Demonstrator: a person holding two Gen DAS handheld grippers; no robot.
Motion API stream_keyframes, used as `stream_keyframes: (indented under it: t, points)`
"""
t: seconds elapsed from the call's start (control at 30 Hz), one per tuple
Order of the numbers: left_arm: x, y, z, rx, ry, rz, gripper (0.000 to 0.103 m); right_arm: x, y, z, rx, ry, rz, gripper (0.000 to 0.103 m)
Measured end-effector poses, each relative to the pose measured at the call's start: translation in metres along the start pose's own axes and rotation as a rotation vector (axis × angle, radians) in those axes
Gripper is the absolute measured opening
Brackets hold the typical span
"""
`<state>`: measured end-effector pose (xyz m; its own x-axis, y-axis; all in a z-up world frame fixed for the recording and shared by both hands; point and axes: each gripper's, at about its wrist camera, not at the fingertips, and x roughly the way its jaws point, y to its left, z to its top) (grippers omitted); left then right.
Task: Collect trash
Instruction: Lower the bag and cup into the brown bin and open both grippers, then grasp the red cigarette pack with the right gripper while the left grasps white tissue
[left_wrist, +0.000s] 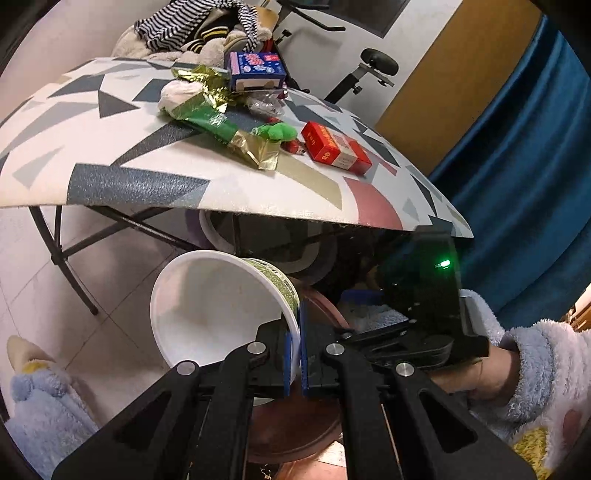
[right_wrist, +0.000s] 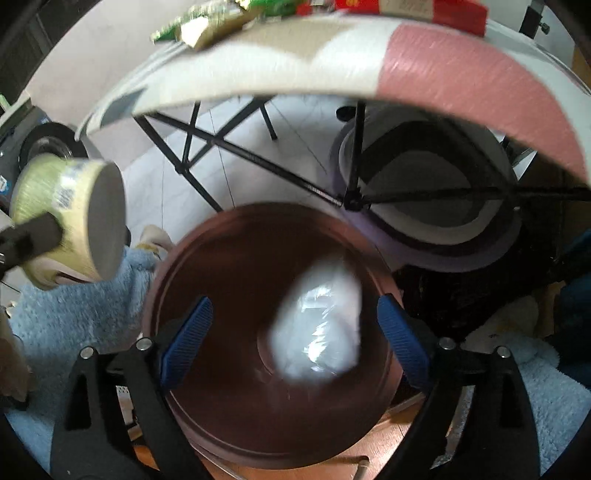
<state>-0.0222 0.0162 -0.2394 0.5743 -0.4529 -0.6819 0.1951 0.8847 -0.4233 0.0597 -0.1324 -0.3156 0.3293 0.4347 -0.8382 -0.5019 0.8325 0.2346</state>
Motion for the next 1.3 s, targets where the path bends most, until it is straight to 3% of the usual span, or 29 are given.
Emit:
stream_keyframes:
  t: [0.13,0.37,0.5,0.63,0.73,0.8,0.97,1.1,1.3]
  points:
    - [0.001,0.001,0.000,-0.004,0.009,0.002,0.004,-0.028,0.002,0.001,0.002,-0.091,-0.009,0.091]
    - [0.016,-0.001,-0.003,0.007,0.070,-0.007,0.004,-0.092,0.010,0.006,-0.042,-0.332,-0.058,0.095]
    - [0.033,-0.002,-0.007,0.024,0.140,0.007,0.004,-0.106,0.006,0.008,-0.041,-0.391,-0.096,0.095]
    - [0.043,-0.007,-0.010,0.053,0.178,0.023,0.005,-0.107,-0.002,0.011,-0.012,-0.395,-0.102,0.095]
    - [0.046,-0.007,-0.010,0.055,0.192,0.030,0.022,-0.107,-0.007,0.010,0.003,-0.396,-0.106,0.095]
    - [0.048,-0.005,-0.012,0.051,0.206,0.040,0.048,-0.107,-0.010,0.010,0.014,-0.399,-0.110,0.095]
    - [0.047,-0.002,-0.014,0.037,0.212,0.055,0.062,-0.105,-0.013,0.009,0.031,-0.399,-0.109,0.095]
    - [0.045,-0.002,-0.013,0.029,0.204,0.065,0.064,-0.105,-0.013,0.009,0.033,-0.400,-0.115,0.095]
    - [0.025,0.001,-0.004,0.019,0.094,0.165,0.075,-0.107,-0.016,0.009,0.043,-0.409,-0.125,0.095]
